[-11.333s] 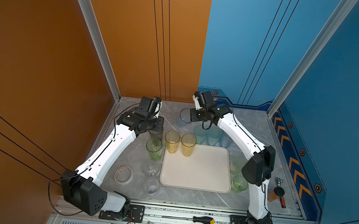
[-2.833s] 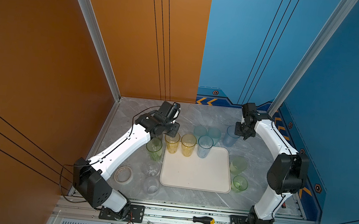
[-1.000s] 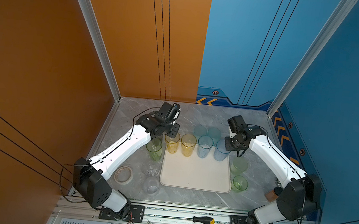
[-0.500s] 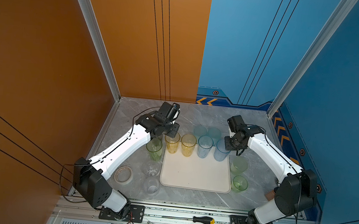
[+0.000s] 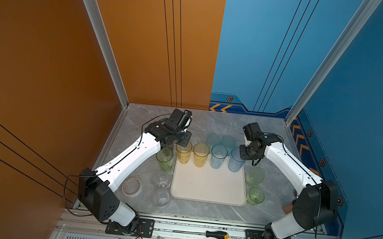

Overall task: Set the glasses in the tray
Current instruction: 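Lower the frosted blue glass onto the tray beside the clear blue glass and open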

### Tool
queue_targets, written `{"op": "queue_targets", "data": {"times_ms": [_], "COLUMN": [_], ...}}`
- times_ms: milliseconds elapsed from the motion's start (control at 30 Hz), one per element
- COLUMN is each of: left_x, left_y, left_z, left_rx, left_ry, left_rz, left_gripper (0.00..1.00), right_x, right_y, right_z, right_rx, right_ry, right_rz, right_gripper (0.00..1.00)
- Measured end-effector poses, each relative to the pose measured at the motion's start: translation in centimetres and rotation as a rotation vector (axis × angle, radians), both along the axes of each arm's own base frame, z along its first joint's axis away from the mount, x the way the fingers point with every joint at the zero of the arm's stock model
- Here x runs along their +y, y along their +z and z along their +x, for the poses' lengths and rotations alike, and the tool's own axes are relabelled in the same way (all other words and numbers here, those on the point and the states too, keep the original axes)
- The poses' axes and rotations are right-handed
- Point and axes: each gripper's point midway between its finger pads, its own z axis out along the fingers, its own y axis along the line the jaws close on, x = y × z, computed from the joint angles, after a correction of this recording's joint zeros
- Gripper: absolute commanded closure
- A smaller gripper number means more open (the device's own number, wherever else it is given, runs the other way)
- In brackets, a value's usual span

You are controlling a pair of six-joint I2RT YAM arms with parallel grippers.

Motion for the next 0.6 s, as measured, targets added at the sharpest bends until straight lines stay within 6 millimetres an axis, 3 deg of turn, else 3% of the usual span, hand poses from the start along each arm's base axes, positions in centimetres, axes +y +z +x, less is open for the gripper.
{"op": "queue_targets", "data": {"times_ms": [400,600], "left_x": [0.0,0.0], "left_y": [0.0,0.0], "left_z": [0.0,0.0], "left_rx": [0.000,0.000], "left_ry": [0.000,0.000], "left_rz": [0.000,0.000], "left_gripper": [0.84,0.84], "right_x": [0.2,0.1], "right_y": [0.1,1.6], "right_z": [-0.1,-0.2], "right_rx": [0.001,-0.041], "right_ry": [0.003,-0.005], "right_rz": [0.010,0.030], "right_gripper": [0.70,0.65]}}
